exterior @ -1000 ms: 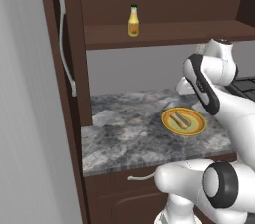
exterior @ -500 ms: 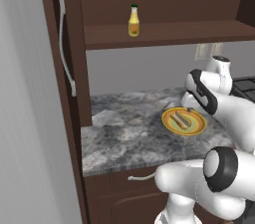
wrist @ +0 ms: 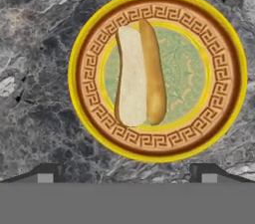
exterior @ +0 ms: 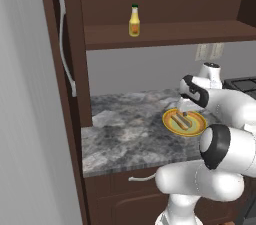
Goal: Move the hot dog bun to the plate on the dining table and place the condiment next to that plate. Then navigate to the fridge and take the sausage and place it on the plate as well.
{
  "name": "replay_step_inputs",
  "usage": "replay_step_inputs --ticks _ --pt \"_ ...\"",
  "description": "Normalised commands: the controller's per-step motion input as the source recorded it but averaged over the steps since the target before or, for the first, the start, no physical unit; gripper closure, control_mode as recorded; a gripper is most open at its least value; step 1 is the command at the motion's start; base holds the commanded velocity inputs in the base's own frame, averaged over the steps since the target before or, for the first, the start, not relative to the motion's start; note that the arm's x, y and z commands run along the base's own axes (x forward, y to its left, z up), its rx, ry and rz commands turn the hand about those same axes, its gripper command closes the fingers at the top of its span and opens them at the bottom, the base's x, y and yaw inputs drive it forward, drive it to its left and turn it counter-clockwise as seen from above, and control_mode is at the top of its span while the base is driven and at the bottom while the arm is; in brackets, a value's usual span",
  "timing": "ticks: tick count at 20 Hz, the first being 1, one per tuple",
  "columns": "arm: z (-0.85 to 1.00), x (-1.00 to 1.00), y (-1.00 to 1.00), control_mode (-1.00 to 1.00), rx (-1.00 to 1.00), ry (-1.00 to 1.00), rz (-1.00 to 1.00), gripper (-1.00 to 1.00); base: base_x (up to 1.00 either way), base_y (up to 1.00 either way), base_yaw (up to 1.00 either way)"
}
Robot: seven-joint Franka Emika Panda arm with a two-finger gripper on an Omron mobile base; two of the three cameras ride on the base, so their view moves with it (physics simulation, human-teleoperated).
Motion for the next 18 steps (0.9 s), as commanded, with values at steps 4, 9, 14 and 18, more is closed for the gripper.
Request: replay_step_inputs --ticks 4,9,14,18 --pt "-0.28 0.46 0.00 -1.00 0.00 0.09 0.00 -1.00 0.00 0.00 0.00" --pt "-0.30 0.49 -0.01 -1.00 0.00 0.07 0.00 -1.00 0.00 0.00 0.00" --pt "-0.36 0.30 -0.11 -1.00 0.00 0.05 0.00 -1.00 0.00 0.00 0.00" --pt "-0.46 0.05 -0.09 -1.00 0.00 0.03 0.00 -1.00 0.00 0.00 0.00"
